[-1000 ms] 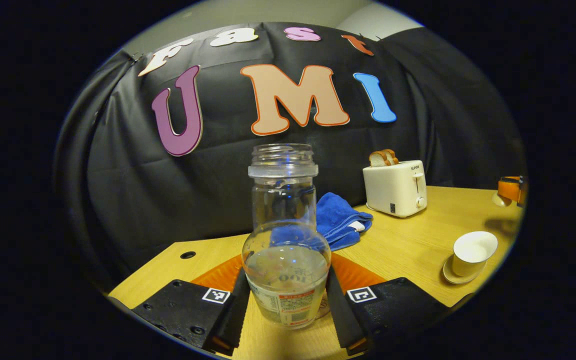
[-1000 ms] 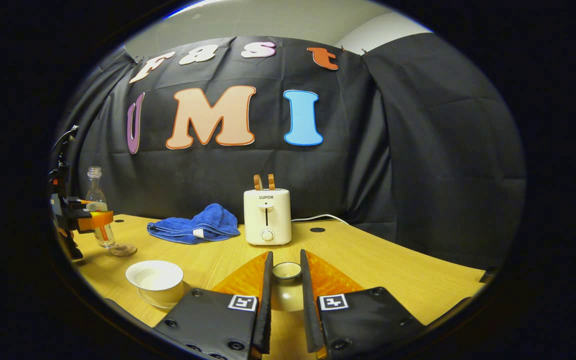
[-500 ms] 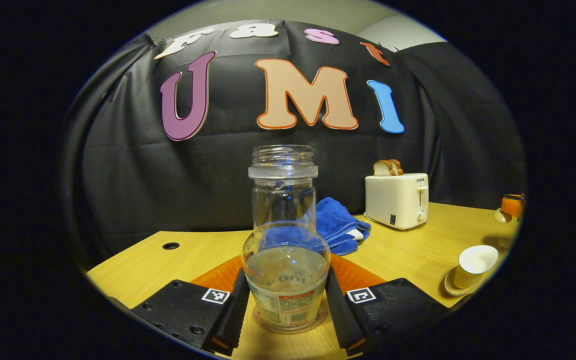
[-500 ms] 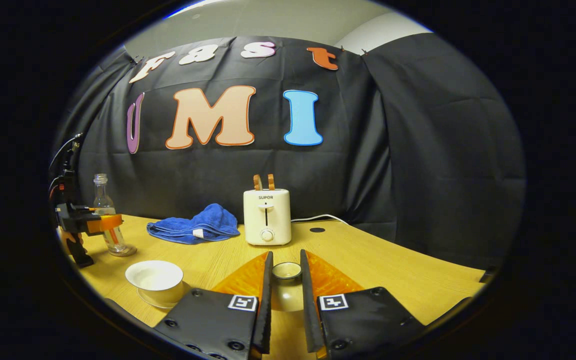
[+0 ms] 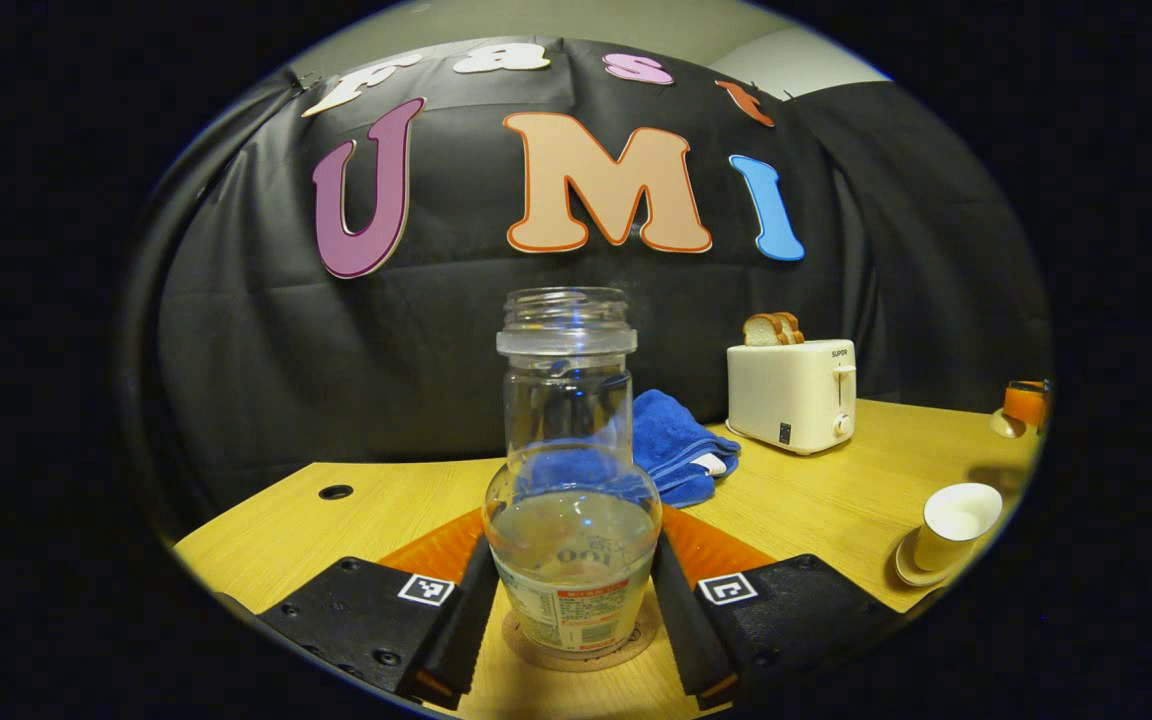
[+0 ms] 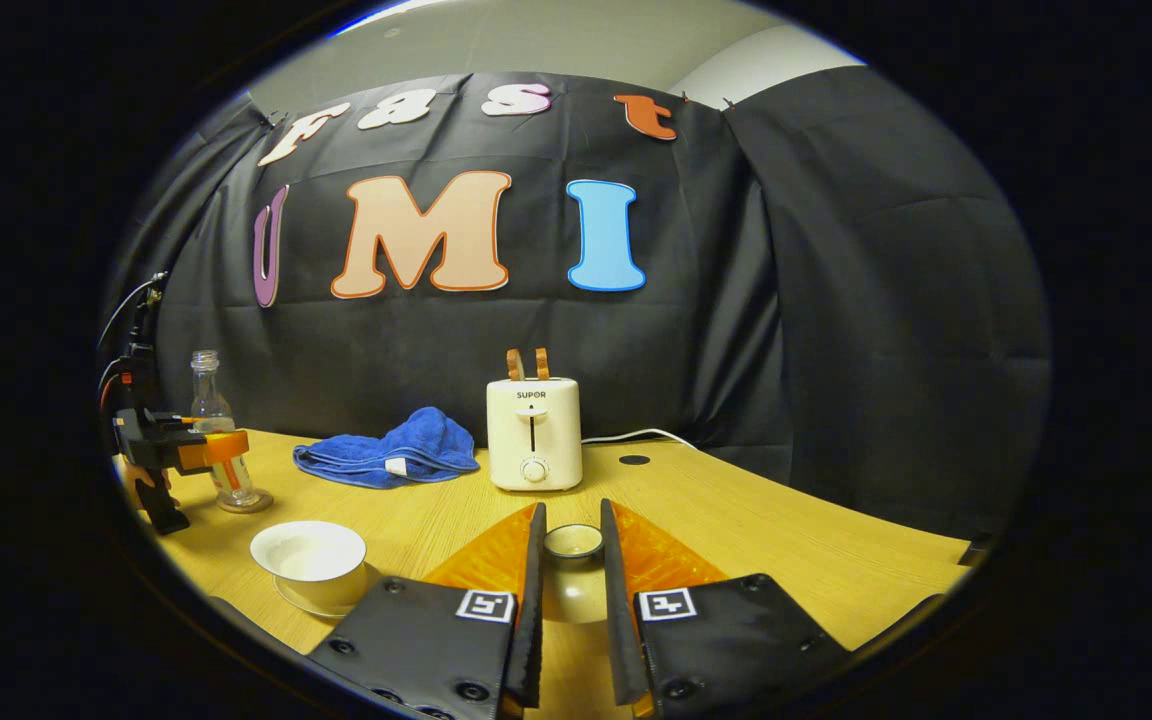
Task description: Open the teacup lid with one hand, grasp the water bottle and pour water into the teacup with the other hand; after pouring, place the water bottle on the coaster and then close the teacup lid.
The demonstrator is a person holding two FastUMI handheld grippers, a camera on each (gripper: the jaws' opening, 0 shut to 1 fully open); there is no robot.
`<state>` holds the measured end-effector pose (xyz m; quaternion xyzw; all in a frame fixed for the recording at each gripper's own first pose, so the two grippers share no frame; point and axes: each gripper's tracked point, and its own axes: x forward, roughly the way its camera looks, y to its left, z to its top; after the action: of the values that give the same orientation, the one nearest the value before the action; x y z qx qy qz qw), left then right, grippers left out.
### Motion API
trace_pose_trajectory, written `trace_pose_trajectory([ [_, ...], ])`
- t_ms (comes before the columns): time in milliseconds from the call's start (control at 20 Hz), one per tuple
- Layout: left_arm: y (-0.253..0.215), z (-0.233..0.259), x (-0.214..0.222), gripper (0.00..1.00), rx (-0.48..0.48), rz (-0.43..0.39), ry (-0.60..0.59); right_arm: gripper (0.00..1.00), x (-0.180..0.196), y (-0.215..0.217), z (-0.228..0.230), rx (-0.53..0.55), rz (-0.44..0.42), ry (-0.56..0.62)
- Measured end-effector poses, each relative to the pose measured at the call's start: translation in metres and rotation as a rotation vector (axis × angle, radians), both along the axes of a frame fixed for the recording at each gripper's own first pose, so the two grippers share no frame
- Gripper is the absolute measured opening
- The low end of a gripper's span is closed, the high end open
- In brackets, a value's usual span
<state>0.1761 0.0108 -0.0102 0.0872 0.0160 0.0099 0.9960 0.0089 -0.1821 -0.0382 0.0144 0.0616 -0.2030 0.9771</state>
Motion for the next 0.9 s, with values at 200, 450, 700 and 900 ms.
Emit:
trace_pose_trajectory([
  [200, 0.001, 0.001, -0.001, 0.73, -0.003, 0.0, -0.002, 0.31, 0.0, 0.0, 0.0, 0.0, 0.0, 0.0],
  [450, 0.004, 0.004, -0.005, 0.98, -0.026, 0.006, -0.026, 0.31, 0.001, 0.002, 0.0, 0.003, 0.015, -0.001],
  [700, 0.007, 0.006, -0.021, 0.97, -0.019, 0.0, -0.033, 0.31, 0.006, 0.02, 0.0, 0.015, 0.101, -0.003],
  [900, 0.013, 0.009, -0.04, 0.97, -0.04, 0.003, -0.038, 0.31, 0.015, 0.049, -0.001, 0.038, 0.232, -0.005],
])
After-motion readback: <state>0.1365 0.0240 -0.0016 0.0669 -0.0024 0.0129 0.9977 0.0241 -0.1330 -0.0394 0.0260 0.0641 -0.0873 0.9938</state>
